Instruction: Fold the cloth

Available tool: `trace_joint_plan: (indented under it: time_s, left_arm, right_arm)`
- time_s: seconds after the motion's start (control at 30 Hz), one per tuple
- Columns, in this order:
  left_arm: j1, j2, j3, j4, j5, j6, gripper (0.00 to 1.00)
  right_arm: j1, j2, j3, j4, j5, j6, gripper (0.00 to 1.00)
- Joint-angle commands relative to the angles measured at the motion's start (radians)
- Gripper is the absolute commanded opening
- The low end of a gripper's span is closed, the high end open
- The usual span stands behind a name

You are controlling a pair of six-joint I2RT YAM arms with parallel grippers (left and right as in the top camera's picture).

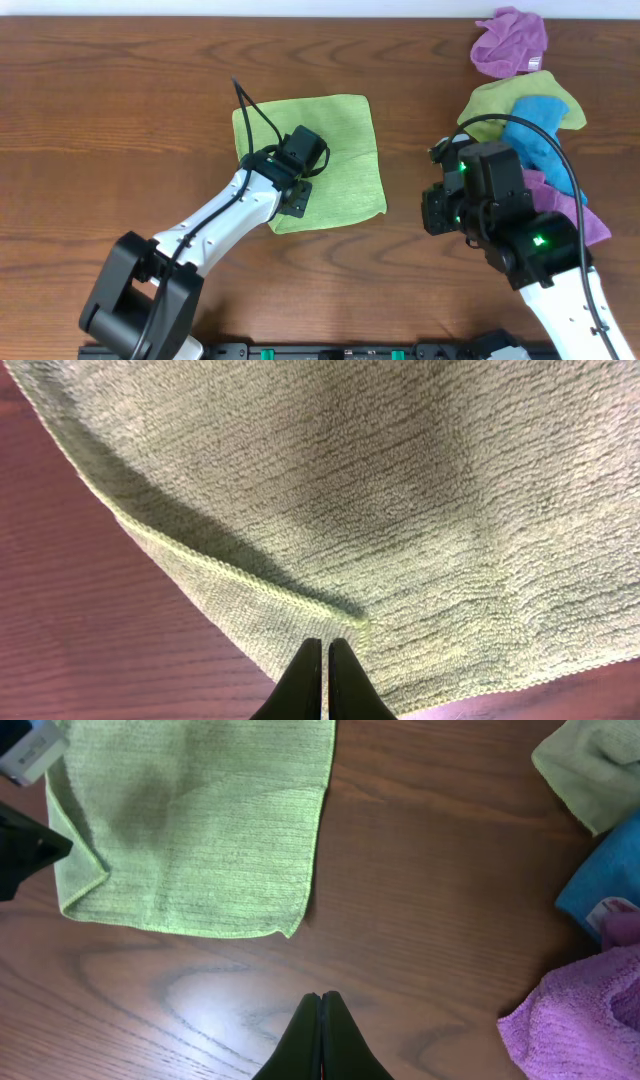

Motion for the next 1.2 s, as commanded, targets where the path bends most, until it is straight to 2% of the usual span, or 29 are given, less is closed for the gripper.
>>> trace_joint_plan:
  time_s: [0.0,0.37,0.47,0.77,1.17]
  left_arm:
    - [0.005,0.040,0.008,0.005,0.005,0.017,0.06]
    - [0.006,0.137,0.008,0.050,0.047,0.026,0.06]
    - [0.006,0.138,0.007,0.049,0.046,0.034,0.06]
    - [0.006,0.138,-0.058,0.050,0.035,0.043,0.06]
    - [0.006,0.136,-0.071,-0.048,-0.035,0.039,0.06]
  right_arm:
    - [-0.003,0.000,0.003,0.002,0.003,-0.003,0.02]
    - [-0.003,0.009,0.003,0.001,0.003,-0.005,0.01]
    - [-0.003,0.059,-0.003,0.001,-0.023,-0.047,0.01]
    - [-0.003,0.202,-0.003,0.047,-0.058,-0.045,0.01]
    - [-0.003,0.202,-0.003,0.058,-0.058,-0.046,0.01]
